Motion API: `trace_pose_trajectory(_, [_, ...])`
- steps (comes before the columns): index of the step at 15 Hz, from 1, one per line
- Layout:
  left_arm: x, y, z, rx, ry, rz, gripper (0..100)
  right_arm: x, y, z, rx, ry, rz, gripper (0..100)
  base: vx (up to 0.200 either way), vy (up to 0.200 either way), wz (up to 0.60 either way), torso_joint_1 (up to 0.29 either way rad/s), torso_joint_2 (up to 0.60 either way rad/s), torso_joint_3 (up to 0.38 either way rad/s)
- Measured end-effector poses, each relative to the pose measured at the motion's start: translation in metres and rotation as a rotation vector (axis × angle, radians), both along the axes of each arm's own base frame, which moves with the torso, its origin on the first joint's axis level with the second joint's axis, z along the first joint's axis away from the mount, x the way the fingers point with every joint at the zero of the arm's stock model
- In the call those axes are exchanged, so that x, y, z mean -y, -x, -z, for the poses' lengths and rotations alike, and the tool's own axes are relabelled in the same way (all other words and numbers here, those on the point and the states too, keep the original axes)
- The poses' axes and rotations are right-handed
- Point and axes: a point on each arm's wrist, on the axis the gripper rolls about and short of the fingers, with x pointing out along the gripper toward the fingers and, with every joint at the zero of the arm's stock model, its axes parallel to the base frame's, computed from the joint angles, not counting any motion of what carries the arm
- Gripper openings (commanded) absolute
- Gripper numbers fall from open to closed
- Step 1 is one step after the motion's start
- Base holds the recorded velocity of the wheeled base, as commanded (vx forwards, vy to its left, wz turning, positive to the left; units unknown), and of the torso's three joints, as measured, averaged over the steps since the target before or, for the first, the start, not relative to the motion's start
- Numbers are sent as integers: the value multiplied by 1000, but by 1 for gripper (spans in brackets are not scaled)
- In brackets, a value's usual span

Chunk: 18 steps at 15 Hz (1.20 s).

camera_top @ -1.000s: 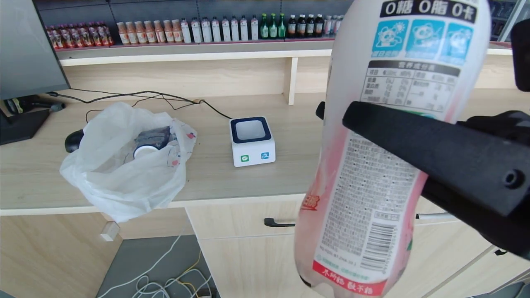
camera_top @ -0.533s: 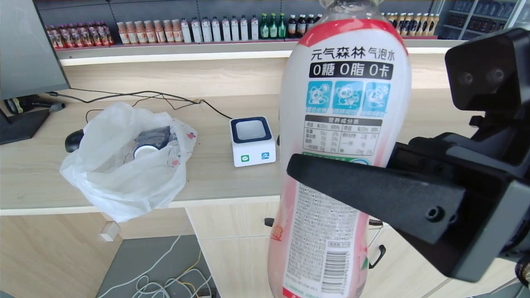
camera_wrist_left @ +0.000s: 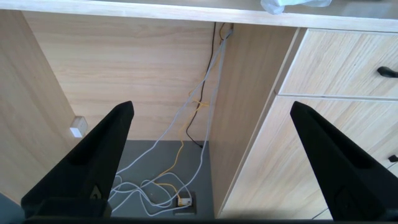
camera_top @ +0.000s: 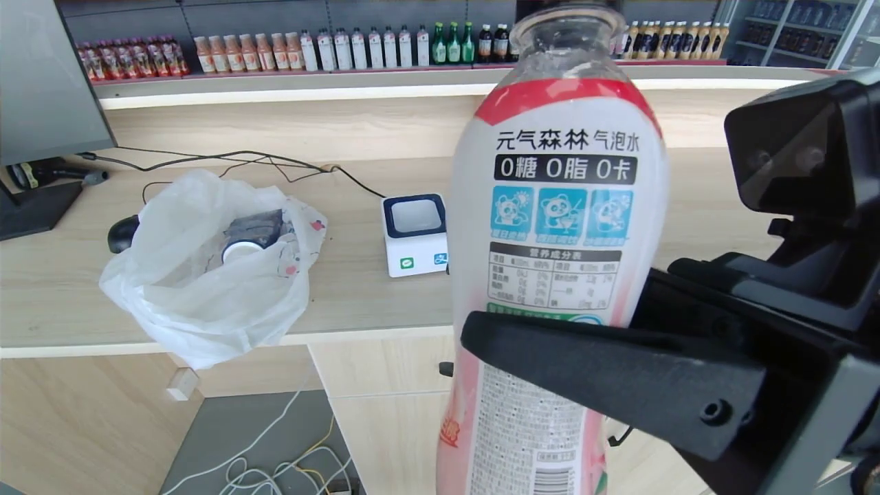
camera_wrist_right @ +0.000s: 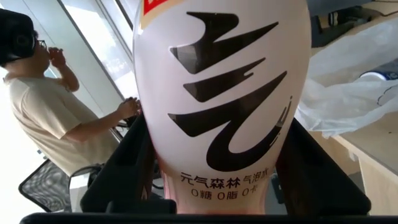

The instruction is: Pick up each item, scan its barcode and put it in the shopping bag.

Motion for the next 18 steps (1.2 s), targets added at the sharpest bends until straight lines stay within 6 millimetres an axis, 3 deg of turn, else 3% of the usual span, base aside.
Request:
trace_pose_trajectory(8, [0, 0, 0, 0, 0, 0, 100, 11, 3, 10, 90, -24, 54, 0, 0, 0, 0, 0, 0, 0])
trace_pose_trajectory(13, [0, 0, 0, 0, 0, 0, 100, 33, -29, 19, 173, 21, 319, 0, 0, 0, 0, 0, 0, 0])
trace_pose_trajectory(18, [0, 0, 0, 0, 0, 0, 100, 43, -40, 34, 106, 54, 673, 0, 0, 0, 0, 0, 0, 0])
